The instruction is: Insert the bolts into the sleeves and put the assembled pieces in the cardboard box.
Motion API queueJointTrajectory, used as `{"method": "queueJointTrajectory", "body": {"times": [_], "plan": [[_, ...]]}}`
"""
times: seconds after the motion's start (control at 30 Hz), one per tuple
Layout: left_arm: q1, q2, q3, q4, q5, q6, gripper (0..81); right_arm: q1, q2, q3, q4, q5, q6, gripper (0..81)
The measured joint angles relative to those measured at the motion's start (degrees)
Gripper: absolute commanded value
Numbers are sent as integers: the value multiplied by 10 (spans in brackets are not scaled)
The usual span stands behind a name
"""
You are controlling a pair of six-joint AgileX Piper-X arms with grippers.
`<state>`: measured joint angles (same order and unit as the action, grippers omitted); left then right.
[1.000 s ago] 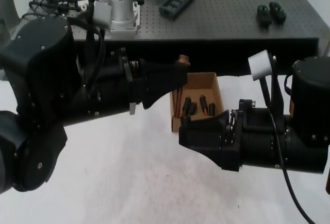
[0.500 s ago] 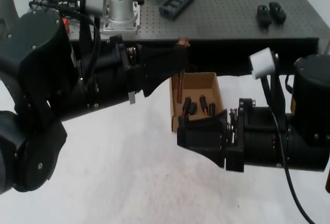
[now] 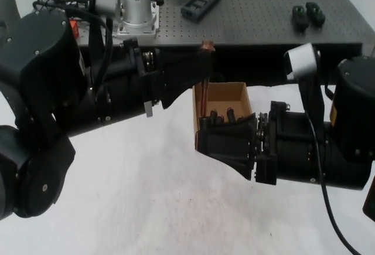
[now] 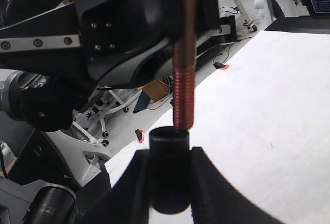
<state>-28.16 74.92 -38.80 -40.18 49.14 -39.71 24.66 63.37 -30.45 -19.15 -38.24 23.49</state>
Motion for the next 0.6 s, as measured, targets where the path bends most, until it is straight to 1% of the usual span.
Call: {"method": "queueJointTrajectory", "body": {"times": [0.33,0.6], "plan": [[0,0,0,-4,0,-9,7,1,0,1,-3,25,0,8],[0,0,0,-7,3,-13,7,1,1,3,-15,27,0,8]]}}
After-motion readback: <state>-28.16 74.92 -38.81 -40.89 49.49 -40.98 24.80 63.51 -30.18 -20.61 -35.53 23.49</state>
